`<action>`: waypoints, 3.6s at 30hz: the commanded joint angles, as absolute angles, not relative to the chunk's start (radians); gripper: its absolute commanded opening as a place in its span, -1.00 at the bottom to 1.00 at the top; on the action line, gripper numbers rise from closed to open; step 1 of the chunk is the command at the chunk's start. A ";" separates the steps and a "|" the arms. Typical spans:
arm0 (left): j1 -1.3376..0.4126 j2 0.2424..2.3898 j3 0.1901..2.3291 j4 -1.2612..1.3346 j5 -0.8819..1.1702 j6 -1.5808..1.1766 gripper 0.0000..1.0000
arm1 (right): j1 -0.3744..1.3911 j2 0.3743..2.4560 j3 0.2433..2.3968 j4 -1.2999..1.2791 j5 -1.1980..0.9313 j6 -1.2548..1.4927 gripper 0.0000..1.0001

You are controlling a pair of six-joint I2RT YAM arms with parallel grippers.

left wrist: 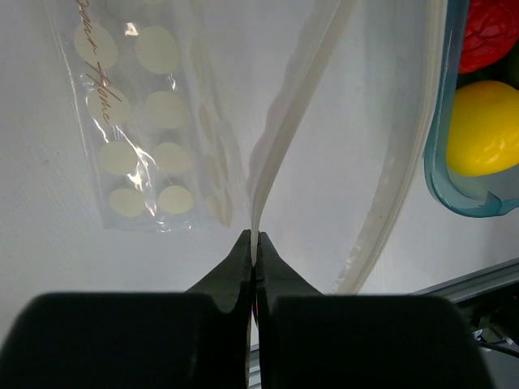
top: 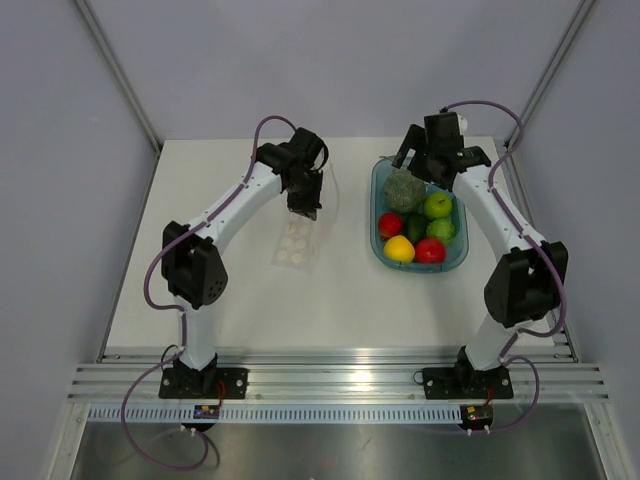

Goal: Place the food in the zip-top bag and seal the zipper
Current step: Adjust the fake fruit in the bin.

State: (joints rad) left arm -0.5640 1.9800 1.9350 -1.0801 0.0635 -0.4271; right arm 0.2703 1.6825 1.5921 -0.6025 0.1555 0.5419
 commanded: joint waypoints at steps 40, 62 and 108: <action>-0.586 2.009 1.991 -1.069 0.078 -0.417 -1.00 | 0.261 2.485 2.462 -0.750 0.156 -0.130 0.46; -0.587 1.988 1.971 -1.063 0.109 -0.425 -1.00 | 0.304 2.318 2.082 -0.336 0.262 -0.118 -1.00; -0.589 1.971 1.996 -1.052 0.115 -0.396 -1.00 | 0.298 1.637 1.563 -0.486 0.396 0.230 0.18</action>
State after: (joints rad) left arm -0.5835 2.0094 2.0003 -1.0801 0.1078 -0.4141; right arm 0.2955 1.7294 1.4906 -0.4175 0.4023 0.1776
